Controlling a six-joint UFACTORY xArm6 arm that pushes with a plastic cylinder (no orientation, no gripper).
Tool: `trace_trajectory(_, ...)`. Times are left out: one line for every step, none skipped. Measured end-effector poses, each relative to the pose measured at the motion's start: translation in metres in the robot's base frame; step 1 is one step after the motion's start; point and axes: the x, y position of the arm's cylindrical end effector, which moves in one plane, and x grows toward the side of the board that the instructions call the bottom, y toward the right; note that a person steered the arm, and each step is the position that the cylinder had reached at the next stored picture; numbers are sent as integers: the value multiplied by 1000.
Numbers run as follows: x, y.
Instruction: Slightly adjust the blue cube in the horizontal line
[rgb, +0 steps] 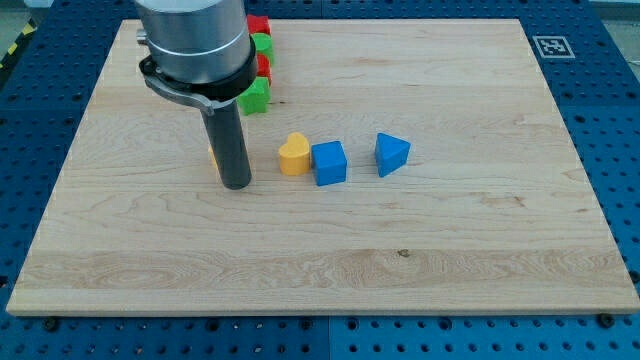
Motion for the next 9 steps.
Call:
trace_trajectory(0,0)
trace_trajectory(6,19)
trace_trajectory(16,61)
trace_trajectory(16,88)
trace_trajectory(16,88)
trace_trajectory(14,88)
trace_trajectory(7,88)
trace_trajectory(7,94)
trace_trajectory(6,102)
